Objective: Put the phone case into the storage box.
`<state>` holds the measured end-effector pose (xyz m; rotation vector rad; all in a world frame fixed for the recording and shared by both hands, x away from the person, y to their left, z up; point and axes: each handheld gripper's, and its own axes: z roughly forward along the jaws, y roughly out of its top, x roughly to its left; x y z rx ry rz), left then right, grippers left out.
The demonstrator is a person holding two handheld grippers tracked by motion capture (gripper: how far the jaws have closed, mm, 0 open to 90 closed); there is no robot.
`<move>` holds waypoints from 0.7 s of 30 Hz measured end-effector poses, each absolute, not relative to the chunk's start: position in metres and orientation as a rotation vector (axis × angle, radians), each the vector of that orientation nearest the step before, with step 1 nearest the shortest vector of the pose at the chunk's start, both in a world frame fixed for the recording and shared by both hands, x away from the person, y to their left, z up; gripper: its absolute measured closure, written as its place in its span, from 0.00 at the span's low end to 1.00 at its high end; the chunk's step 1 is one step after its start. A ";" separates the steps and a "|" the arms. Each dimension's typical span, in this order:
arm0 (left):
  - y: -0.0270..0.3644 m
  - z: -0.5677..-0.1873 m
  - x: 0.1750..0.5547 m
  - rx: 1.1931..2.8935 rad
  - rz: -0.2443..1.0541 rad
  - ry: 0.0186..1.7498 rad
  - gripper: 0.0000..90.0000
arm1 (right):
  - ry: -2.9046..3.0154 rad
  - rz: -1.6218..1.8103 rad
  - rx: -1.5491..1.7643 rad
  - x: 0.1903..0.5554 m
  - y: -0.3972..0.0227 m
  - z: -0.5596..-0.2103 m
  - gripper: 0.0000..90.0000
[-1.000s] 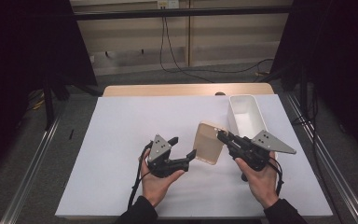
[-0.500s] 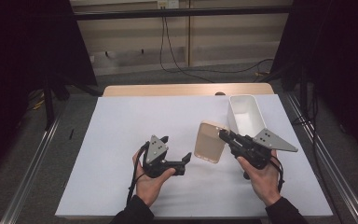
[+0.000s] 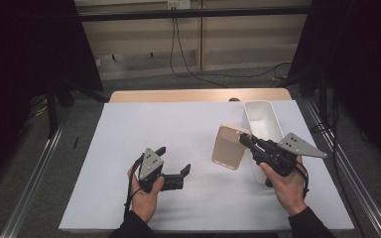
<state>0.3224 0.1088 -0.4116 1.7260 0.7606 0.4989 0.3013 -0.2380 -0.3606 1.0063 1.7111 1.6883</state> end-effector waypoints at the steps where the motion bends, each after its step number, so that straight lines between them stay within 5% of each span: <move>1: 0.110 -0.412 0.322 1.718 0.498 0.767 0.03 | 1.708 1.688 1.005 0.301 -0.240 -0.359 0.90; 21: 0.151 -0.427 0.312 1.671 0.533 0.812 0.02 | 1.645 1.699 0.994 0.304 -0.260 -0.339 0.90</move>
